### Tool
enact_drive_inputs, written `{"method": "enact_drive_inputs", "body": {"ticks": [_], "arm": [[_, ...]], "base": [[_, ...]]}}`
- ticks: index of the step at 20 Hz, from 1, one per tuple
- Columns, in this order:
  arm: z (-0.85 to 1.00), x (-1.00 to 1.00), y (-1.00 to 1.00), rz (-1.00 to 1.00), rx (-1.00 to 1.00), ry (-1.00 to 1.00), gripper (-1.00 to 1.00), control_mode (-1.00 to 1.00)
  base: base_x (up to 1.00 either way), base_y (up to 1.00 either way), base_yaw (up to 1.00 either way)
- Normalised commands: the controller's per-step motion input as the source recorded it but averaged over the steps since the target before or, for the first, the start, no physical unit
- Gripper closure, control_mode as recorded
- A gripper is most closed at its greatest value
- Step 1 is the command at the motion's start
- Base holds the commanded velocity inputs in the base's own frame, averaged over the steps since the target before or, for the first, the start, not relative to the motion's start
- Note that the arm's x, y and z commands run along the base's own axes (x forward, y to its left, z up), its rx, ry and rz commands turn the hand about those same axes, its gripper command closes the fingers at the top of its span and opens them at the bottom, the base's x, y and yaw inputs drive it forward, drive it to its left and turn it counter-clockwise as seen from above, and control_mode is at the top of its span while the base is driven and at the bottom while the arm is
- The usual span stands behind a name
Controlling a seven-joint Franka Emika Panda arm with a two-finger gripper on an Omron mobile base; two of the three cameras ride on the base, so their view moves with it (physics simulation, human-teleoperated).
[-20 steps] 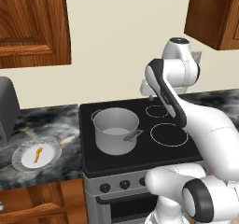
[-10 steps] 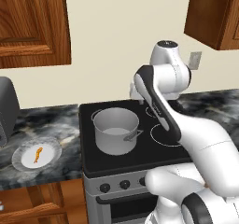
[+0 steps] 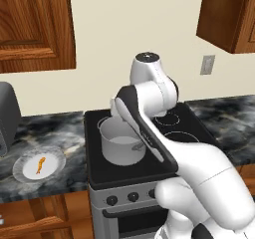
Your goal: Retrieve the frozen meat and place it in the pot on a burner. Then turn the burner on.
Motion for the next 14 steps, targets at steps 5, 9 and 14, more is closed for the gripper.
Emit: {"method": "enact_drive_inputs", "body": {"ticks": [5, 9, 14], "arm": [[-0.16, -0.13, 0.87, 0.0, 0.0, 0.0, -1.0, -1.0], [-0.11, -0.09, 0.65, 0.03, -0.01, 0.03, -1.0, -1.0], [-0.12, 0.0, 0.64, 0.01, -0.04, 0.16, -1.0, -1.0]], "base": [[0.0, 0.0, 0.0], [0.0, 0.0, 0.0], [0.0, 0.0, 0.0]]}}
